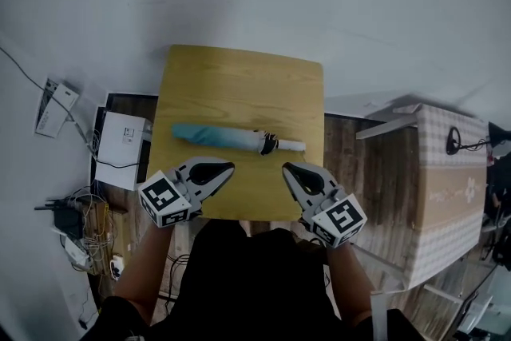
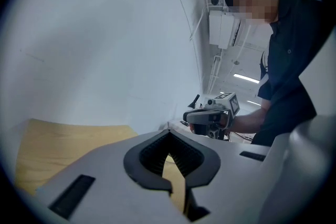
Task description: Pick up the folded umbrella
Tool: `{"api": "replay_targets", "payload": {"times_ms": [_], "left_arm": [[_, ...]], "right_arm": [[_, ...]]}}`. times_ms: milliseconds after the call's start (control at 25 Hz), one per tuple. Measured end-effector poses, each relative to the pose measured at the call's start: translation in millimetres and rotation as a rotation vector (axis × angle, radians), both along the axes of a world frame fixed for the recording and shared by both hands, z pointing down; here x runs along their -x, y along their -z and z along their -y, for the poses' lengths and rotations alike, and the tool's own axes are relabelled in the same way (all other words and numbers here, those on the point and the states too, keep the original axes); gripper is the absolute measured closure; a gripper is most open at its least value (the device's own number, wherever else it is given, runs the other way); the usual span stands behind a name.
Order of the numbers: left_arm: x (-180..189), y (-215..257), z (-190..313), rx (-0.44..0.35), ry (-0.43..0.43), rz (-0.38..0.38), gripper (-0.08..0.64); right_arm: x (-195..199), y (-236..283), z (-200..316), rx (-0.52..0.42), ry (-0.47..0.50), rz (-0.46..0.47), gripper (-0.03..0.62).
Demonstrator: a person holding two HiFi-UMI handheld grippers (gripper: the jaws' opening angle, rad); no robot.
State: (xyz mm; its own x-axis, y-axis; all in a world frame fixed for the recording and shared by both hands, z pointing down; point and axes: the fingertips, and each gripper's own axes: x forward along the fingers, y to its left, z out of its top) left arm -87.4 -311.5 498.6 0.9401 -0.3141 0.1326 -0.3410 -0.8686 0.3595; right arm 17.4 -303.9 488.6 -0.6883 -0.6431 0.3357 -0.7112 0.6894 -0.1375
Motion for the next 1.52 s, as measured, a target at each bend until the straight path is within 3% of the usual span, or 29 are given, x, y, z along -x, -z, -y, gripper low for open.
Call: {"api": "replay_targets", "payload": {"times_ms": [200, 320, 680, 800, 1040, 1240, 1520], "left_arm": [[5, -11, 31, 0.016, -0.018, 0.006, 0.551], [3, -23, 41, 0.014, -0.009, 0.057, 0.551], [-13, -66, 52, -0.108, -0.005, 0.419, 0.551], [-14, -82, 57, -0.124, -0.027, 0.535, 0.5], [-12, -117, 69, -0.169, -0.13, 0.776, 0.387], [-15, -147, 78, -0.255, -0.253, 0.942, 0.287], [-21, -190, 75, -0.213, -0.428, 1.043, 0.207]], "right_arm": [[-2, -10, 21, 0.036, -0.043, 0.01, 0.572], [-8, -21, 27, 0.051, -0.037, 0.002, 0.572], [-19, -39, 51, 0.071, 0.067, 0.065, 0.572], [-22, -46, 58, 0.091, 0.091, 0.048, 0.572], [-22, -65, 67, 0.125, 0.128, 0.081, 0.572], [-30, -77, 74, 0.141, 0.112, 0.085, 0.572], [-48, -94, 76, 0.179, 0.063, 0.108, 0.572]]}}
